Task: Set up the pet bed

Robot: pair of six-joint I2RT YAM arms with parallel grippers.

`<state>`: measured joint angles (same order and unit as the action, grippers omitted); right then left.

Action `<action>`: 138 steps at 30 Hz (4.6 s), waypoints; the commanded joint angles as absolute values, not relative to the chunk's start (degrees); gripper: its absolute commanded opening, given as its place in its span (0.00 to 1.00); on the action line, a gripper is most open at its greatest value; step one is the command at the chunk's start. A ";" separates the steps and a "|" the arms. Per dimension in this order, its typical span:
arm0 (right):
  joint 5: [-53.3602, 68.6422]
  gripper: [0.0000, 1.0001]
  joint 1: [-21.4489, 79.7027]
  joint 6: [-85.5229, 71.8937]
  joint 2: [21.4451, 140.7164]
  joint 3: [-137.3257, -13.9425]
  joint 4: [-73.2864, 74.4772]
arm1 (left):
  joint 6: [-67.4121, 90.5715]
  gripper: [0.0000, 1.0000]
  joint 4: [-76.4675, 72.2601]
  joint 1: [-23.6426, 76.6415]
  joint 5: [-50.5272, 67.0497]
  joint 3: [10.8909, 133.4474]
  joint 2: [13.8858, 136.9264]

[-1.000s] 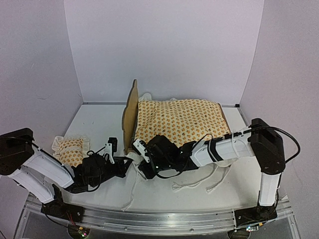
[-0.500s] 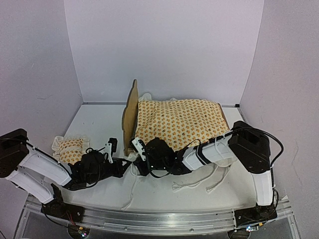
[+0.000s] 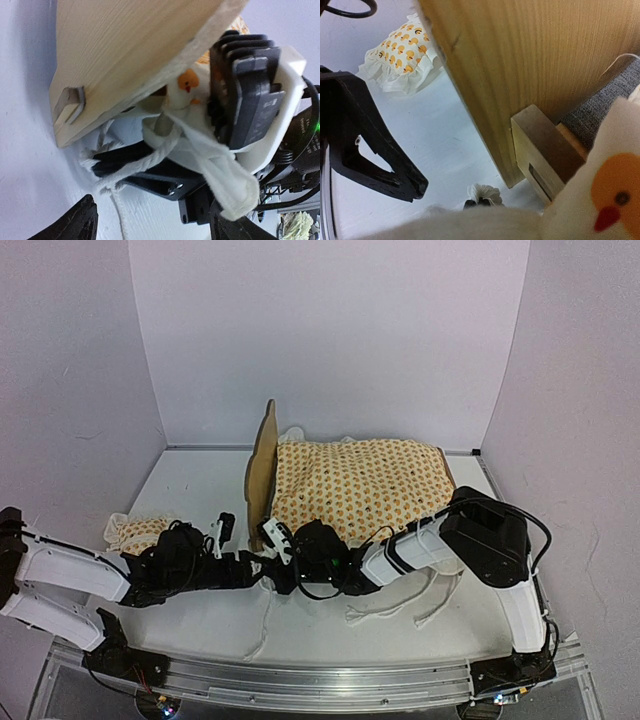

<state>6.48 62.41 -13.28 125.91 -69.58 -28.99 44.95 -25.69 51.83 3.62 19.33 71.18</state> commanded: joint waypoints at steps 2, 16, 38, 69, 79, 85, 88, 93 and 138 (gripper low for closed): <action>8.74 0.00 61.56 -13.30 125.56 -69.43 -33.49 | 51.49 0.69 -0.85 48.57 6.86 26.17 66.17; 13.32 0.00 61.44 -12.49 125.23 -70.37 -32.78 | 67.04 0.47 -14.33 36.65 25.91 25.14 70.49; 14.91 0.00 61.52 -13.57 124.43 -70.88 -31.97 | 81.97 0.19 -34.31 36.65 24.17 22.65 84.55; -9.83 0.73 76.55 -22.97 127.73 -96.14 35.32 | 81.14 0.00 -34.72 36.39 18.39 13.28 72.69; -5.72 0.57 76.55 -21.83 132.61 -100.66 40.45 | 81.91 0.00 -34.74 36.39 17.33 8.10 70.29; -9.95 0.24 76.39 -24.69 129.02 -93.53 41.13 | 77.44 0.00 -33.45 36.30 15.90 10.07 65.13; -13.53 0.04 75.63 -25.06 124.44 -87.45 40.92 | 74.91 0.00 -29.52 35.89 14.81 11.81 62.70; -20.31 0.00 73.74 -25.29 116.39 -75.61 38.50 | 63.38 0.00 -17.81 33.46 8.51 18.05 55.17; -20.51 0.82 59.62 -10.53 69.60 -57.77 48.39 | 38.21 0.87 26.32 28.34 -21.79 45.75 51.72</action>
